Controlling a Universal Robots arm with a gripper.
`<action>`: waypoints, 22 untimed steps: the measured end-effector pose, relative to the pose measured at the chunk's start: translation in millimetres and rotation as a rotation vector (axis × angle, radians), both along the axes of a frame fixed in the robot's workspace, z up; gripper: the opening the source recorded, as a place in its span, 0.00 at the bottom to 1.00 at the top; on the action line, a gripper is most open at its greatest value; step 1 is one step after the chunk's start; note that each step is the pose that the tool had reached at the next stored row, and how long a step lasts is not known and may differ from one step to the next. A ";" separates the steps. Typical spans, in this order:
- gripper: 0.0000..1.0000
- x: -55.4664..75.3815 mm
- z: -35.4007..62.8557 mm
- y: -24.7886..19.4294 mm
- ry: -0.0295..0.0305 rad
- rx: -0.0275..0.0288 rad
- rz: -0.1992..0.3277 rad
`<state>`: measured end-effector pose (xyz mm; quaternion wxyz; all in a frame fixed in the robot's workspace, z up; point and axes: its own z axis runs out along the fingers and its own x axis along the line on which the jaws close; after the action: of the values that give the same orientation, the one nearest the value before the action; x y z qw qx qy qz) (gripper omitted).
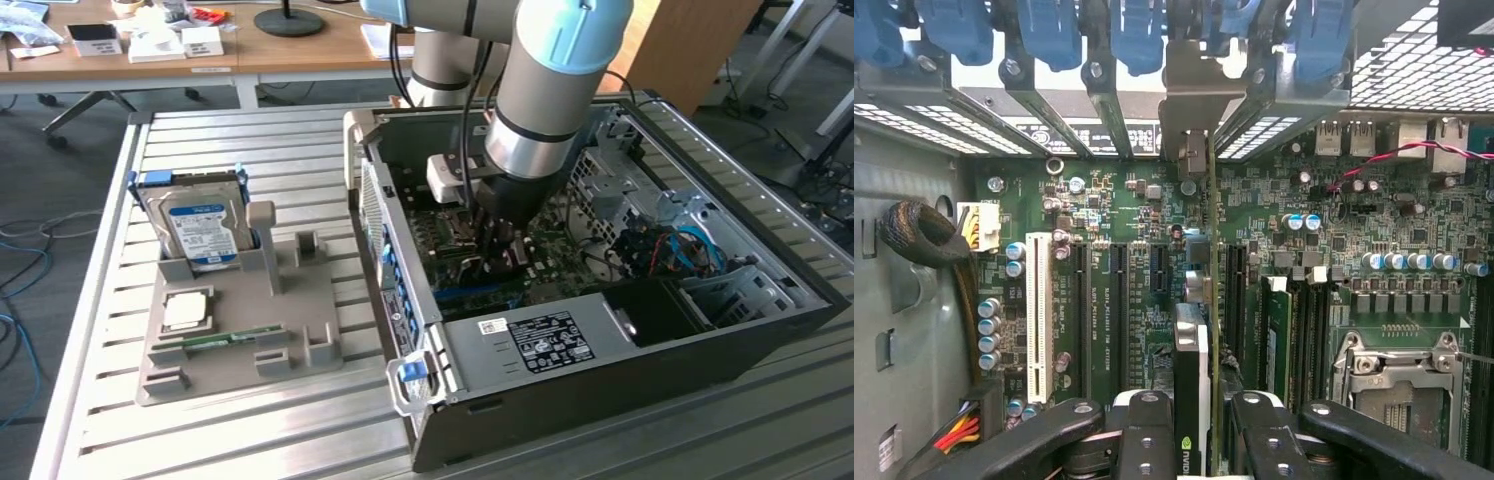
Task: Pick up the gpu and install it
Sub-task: 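Insert the gpu into the slot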
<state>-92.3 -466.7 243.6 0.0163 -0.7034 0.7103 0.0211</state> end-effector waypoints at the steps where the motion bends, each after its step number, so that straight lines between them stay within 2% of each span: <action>1: 0.27 0.0 0.0 0.0 0.0000 0.0000 0.000; 8: 0.27 0.0 0.0 0.0 0.0000 0.0001 0.000; 11: 0.27 0.1 1.5 0.2 -0.0010 0.0018 0.000; 22: 0.27 0.0 3.7 -0.3 0.0000 -0.0001 -0.008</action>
<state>-92.3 -466.9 247.3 0.0163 -0.7006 0.7130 0.0210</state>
